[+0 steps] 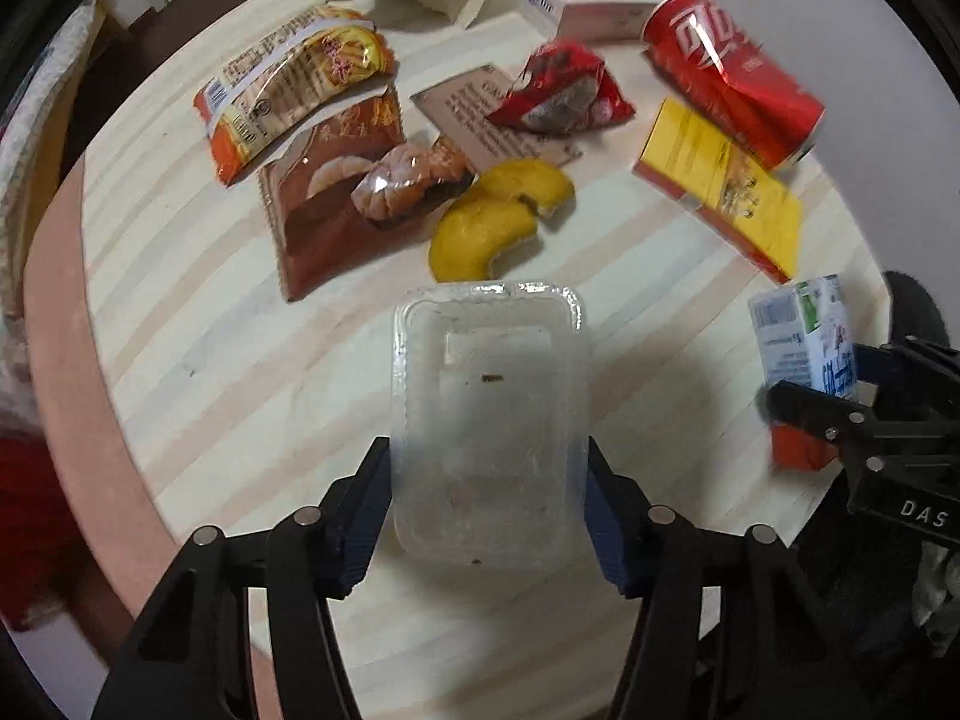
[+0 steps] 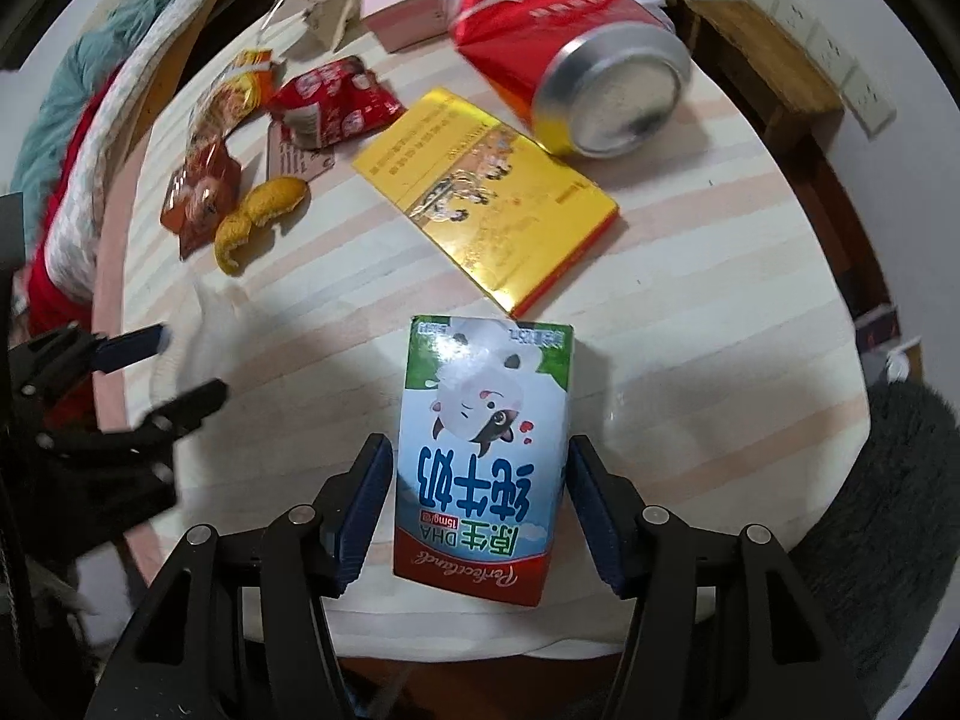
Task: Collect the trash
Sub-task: 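Grasp the clear plastic tray with the left tool while the right tool grasps the milk carton, then carry both items over the white bin and open both tools to drop them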
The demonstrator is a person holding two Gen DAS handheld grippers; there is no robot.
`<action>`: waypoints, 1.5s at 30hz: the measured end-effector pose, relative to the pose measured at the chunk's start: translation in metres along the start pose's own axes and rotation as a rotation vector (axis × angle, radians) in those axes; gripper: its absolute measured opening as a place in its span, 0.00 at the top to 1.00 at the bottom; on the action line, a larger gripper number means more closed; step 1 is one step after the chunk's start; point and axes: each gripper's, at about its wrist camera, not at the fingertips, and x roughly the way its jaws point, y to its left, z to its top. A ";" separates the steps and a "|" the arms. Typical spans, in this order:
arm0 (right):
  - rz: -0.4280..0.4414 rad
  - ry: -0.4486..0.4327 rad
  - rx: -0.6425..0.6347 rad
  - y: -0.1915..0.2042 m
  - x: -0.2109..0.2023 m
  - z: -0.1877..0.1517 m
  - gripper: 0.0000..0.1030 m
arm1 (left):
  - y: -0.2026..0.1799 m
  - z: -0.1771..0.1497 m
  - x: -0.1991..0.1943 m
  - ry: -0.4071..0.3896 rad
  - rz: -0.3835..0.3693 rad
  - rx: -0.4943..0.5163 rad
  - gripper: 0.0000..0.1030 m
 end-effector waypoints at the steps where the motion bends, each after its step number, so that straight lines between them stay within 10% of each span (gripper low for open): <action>1: -0.010 0.001 -0.008 0.002 0.001 0.000 0.40 | -0.005 -0.002 0.005 0.004 0.026 0.053 0.44; 14: -0.076 -0.033 -0.065 0.023 0.002 -0.001 0.48 | -0.007 -0.028 -0.036 -0.141 0.110 -0.034 0.45; 28: -0.046 -0.234 -0.208 0.060 -0.062 -0.027 0.48 | 0.037 -0.103 -0.137 -0.450 0.260 -0.520 0.45; 45: 0.249 -0.163 -0.706 0.349 -0.074 -0.080 0.48 | 0.219 -0.289 -0.187 -0.496 0.364 -0.937 0.45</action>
